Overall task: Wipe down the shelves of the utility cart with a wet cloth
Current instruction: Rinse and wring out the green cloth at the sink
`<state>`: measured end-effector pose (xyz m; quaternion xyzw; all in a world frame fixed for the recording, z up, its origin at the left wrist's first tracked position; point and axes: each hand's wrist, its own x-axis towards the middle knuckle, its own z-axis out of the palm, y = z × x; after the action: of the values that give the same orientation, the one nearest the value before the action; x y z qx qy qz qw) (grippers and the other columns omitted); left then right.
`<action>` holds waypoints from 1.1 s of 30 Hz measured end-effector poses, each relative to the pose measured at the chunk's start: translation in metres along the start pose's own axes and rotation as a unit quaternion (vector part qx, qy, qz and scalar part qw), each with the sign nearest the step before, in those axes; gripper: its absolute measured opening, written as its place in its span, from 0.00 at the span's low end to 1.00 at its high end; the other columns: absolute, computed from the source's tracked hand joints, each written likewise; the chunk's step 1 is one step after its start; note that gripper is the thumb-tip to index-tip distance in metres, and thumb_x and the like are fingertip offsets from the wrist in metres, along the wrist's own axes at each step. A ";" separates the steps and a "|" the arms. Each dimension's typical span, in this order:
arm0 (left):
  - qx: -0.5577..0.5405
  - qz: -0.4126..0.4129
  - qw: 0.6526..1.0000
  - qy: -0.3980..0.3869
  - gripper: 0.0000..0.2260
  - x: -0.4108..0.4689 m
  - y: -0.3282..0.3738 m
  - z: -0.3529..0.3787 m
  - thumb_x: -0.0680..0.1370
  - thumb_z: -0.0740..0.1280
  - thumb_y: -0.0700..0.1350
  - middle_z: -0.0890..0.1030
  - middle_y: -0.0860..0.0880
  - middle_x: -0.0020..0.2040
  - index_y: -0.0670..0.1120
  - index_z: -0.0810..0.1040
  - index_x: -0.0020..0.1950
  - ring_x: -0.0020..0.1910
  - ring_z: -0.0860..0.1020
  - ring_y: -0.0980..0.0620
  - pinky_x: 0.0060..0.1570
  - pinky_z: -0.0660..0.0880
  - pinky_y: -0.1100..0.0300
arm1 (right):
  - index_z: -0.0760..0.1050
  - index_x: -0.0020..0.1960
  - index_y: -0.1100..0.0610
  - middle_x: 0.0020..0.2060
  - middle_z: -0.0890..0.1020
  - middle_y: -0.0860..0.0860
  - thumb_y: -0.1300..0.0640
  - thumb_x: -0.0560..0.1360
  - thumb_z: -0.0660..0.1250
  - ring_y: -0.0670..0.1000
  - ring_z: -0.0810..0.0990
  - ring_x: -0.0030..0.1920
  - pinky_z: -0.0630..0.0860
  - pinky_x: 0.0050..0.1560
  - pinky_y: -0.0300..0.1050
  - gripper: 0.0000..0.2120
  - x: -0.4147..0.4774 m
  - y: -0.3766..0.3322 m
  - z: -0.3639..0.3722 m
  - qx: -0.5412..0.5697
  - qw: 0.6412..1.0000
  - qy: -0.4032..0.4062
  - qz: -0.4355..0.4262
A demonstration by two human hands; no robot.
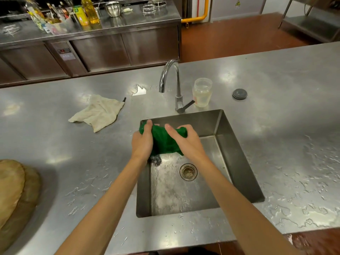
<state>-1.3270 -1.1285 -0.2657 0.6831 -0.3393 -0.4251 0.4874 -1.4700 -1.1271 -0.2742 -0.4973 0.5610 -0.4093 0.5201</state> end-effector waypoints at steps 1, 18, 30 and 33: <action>0.015 0.018 1.000 -0.008 0.17 0.004 0.003 -0.006 0.83 0.60 0.57 0.83 0.50 0.45 0.50 0.83 0.47 0.47 0.81 0.54 0.43 0.75 0.63 | 0.72 0.41 0.50 0.40 0.79 0.47 0.38 0.68 0.75 0.41 0.80 0.39 0.79 0.43 0.43 0.19 -0.002 0.001 -0.008 -0.022 1.000 -0.014 -0.014; 0.252 0.106 0.961 -0.034 0.31 0.043 0.000 -0.065 0.68 0.71 0.71 0.69 0.45 0.32 0.43 0.71 0.36 0.32 0.70 0.50 0.35 0.66 0.55 | 0.78 0.47 0.56 0.49 0.74 0.48 0.52 0.69 0.74 0.48 0.73 0.49 0.69 0.50 0.40 0.11 0.026 0.010 -0.073 -0.326 0.935 0.028 -0.137; 0.213 0.108 0.897 -0.373 0.43 0.010 -0.022 -0.033 0.62 0.84 0.53 0.78 0.55 0.66 0.57 0.67 0.74 0.66 0.76 0.55 0.68 0.72 0.51 | 0.71 0.48 0.54 0.39 0.76 0.47 0.68 0.68 0.65 0.45 0.75 0.39 0.69 0.35 0.37 0.13 0.012 -0.047 -0.018 -0.287 0.929 -0.133 -0.195; 0.115 0.121 0.934 -0.316 0.30 0.006 -0.030 -0.016 0.65 0.82 0.43 0.84 0.48 0.55 0.48 0.77 0.64 0.56 0.83 0.48 0.59 0.79 0.48 | 0.72 0.47 0.53 0.38 0.76 0.46 0.68 0.67 0.67 0.45 0.74 0.38 0.66 0.33 0.33 0.14 0.010 -0.046 -0.018 -0.272 0.933 -0.103 -0.210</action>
<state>-1.3086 -1.1186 -0.2930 0.5188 -0.6026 -0.5148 0.3205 -1.4812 -1.1457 -0.2285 -0.7656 0.4773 -0.2873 0.3216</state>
